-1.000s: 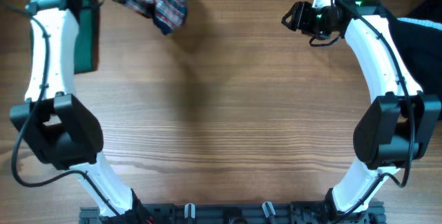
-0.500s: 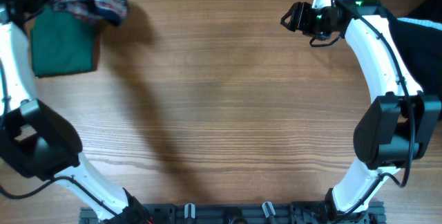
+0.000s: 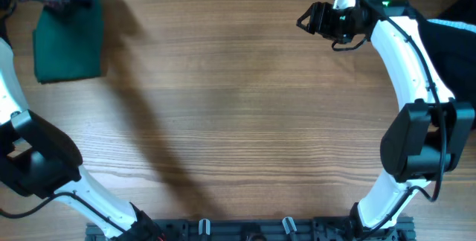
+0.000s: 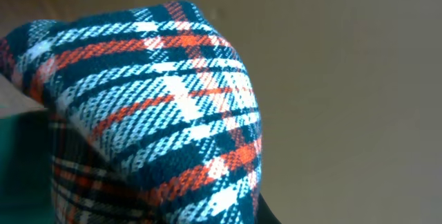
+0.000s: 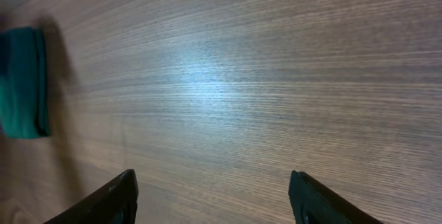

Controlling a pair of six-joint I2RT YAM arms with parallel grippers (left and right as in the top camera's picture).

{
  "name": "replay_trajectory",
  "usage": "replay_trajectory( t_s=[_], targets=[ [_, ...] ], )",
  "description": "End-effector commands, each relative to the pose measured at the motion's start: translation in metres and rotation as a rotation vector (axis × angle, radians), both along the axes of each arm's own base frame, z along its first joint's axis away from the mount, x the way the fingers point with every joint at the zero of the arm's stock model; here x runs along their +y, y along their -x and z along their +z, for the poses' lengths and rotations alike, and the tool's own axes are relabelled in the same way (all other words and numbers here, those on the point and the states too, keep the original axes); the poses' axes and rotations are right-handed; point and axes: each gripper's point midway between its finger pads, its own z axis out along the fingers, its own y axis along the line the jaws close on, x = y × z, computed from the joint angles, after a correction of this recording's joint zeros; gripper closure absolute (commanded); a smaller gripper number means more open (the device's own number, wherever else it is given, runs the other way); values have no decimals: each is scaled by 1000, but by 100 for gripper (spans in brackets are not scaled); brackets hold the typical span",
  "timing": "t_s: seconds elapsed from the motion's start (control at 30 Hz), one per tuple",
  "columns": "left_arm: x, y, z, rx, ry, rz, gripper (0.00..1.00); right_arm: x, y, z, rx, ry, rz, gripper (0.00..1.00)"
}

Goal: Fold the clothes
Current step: 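Lift the plaid bundle with the left gripper and carry it over the green garment, then lower the plaid bundle onto the green garment with the left gripper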

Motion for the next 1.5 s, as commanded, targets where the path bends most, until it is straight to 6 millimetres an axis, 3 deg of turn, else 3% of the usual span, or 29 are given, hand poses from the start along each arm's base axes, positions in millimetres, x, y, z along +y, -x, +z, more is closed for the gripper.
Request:
replay_trajectory(
  t_s=[0.0,0.17,0.37,0.73,0.87,0.97,1.1,1.2,1.47],
  targets=[
    [5,-9,8,-57,50,59,96,13,4,5,-9,-20,50,26],
    [13,-21,-19,-40,77,79,96,14,11,1,15,-12,67,24],
    [7,-44,-47,-65,138,72,96,20,18,2,41,-48,92,23],
    [-5,-66,-17,-241,99,54,96,20,23,-1,57,-41,105,20],
    [-9,-67,-16,-248,117,52,96,20,22,0,55,-44,99,18],
    [-17,-66,-42,-147,169,27,96,20,22,0,56,-44,99,18],
    [-25,-53,-94,61,270,41,96,20,22,0,55,-43,100,17],
    [-25,-42,-115,149,313,58,96,20,22,0,52,-41,104,17],
    [-21,-28,-117,159,393,-34,96,20,22,0,50,-40,106,16]
  ],
)
